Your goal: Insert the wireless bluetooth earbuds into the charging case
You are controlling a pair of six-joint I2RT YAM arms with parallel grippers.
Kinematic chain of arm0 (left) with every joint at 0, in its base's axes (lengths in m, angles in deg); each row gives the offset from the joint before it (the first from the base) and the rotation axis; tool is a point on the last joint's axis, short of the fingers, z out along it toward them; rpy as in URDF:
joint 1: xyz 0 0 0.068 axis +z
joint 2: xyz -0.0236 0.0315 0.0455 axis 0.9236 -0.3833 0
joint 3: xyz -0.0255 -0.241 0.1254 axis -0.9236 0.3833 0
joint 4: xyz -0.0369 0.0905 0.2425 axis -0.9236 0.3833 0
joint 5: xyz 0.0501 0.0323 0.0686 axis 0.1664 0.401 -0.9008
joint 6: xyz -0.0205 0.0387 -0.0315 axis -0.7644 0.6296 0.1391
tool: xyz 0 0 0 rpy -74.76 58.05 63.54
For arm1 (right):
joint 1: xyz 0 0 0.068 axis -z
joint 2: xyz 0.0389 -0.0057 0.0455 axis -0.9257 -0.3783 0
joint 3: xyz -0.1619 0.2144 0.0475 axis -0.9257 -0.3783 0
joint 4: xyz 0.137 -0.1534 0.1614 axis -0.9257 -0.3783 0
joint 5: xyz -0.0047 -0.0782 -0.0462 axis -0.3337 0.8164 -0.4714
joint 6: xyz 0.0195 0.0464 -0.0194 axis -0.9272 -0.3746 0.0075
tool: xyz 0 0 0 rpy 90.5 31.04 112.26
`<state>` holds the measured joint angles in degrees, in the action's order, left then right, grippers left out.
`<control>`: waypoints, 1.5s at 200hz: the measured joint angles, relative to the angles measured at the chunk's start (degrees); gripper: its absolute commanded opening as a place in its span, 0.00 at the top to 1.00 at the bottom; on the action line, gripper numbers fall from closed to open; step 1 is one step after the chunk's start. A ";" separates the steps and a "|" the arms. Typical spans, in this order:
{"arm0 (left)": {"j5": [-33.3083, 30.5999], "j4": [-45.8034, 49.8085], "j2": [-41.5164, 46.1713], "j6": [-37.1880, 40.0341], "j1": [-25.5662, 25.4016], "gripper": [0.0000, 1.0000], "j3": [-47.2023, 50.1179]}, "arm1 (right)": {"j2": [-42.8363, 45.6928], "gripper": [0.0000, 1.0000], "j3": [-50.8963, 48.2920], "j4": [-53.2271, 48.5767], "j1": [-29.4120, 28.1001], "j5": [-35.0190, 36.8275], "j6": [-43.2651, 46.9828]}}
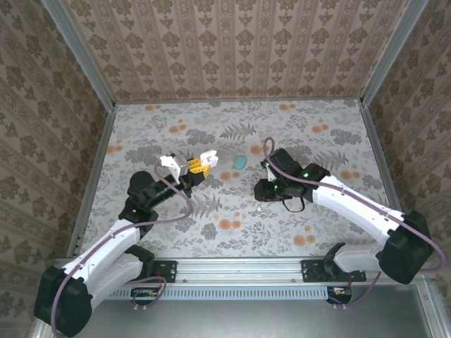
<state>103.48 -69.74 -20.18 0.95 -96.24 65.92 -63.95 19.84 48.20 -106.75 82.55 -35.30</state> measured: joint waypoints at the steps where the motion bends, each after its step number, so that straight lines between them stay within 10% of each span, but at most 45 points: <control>1: 0.00 0.02 0.02 -0.02 0.00 1.00 0.00 | -0.13 0.62 -0.15 -0.02 -0.09 0.20 0.28; 125: -0.44 3.50 4.44 0.52 0.39 1.00 2.27 | -21.88 0.48 5.55 -1.38 -3.89 13.90 22.38; 300: -0.44 5.77 4.46 1.29 1.18 1.00 2.43 | -28.68 0.69 6.82 -4.28 -4.00 11.96 32.87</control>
<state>103.05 -63.97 -15.72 2.24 -95.06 68.35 -92.62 26.66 43.92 -110.75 94.51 -2.43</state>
